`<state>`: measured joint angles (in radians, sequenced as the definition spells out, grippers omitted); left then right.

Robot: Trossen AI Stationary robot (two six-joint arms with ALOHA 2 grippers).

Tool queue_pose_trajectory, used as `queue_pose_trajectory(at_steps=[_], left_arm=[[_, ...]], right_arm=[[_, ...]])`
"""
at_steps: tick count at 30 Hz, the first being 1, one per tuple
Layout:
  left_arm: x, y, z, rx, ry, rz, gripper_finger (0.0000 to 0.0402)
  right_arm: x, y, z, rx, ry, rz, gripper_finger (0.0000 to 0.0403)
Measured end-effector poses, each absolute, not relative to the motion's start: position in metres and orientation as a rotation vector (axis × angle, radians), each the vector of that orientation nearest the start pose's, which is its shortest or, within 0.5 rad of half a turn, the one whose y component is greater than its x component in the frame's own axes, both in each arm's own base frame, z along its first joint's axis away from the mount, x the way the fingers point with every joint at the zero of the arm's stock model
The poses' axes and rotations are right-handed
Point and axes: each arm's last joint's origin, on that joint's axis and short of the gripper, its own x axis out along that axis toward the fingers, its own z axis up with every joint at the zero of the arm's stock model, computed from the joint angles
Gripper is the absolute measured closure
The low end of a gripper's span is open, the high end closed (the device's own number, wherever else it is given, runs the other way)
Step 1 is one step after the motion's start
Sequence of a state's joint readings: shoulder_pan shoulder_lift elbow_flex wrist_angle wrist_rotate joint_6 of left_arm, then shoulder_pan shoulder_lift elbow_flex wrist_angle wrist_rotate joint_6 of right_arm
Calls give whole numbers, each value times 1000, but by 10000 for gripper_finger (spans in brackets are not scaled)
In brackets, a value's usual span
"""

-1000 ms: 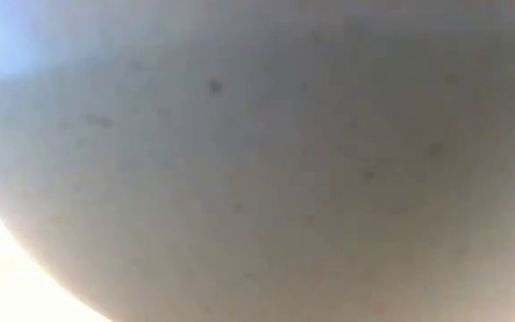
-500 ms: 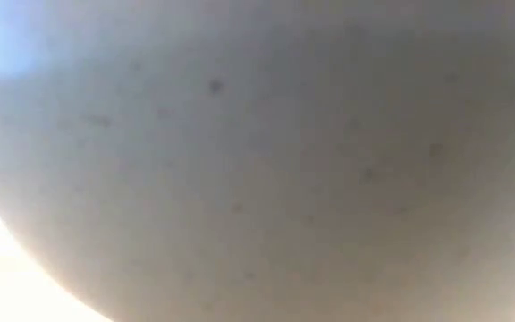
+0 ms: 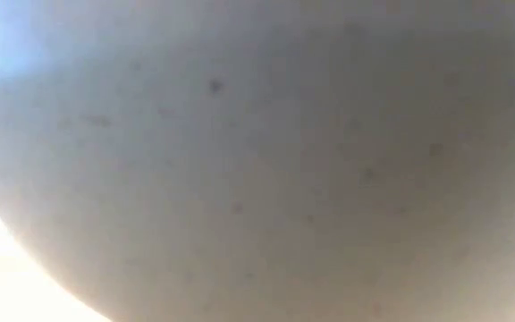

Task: Nest bowls inside each other
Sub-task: Stack the orange bowl on top of the white bowl

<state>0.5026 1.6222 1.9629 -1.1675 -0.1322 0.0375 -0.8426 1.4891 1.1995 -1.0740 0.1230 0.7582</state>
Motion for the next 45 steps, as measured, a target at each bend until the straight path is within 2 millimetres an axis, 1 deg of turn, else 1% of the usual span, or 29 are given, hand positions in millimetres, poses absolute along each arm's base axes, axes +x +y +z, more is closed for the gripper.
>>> queue_pose_trajectory(at_steps=[4,11,15,20,30,35,41,45], left_arm=[[270,153,435,-110,840,577,229],[270,153,435,-104,842,573,229],[270,152,434,-112,838,555,229],[270,152,434,-114,840,549,229],[268,151,433,-120,863,546,229],[268,151,433,-119,864,546,229],[268,151,433,-109,866,541,229],[268,151,433,-103,868,538,229]], right_arm=[[174,-207,260,1105,970,-1309,284],[174,-210,255,1146,980,-1277,284],[179,-214,243,1184,1031,-1245,284],[184,-219,230,1196,1084,-1249,284],[190,-226,208,1207,1174,-1247,284],[191,-228,205,1205,1180,-1243,284],[191,-230,205,1206,1163,-1241,286],[190,-231,205,1207,1159,-1242,308]])
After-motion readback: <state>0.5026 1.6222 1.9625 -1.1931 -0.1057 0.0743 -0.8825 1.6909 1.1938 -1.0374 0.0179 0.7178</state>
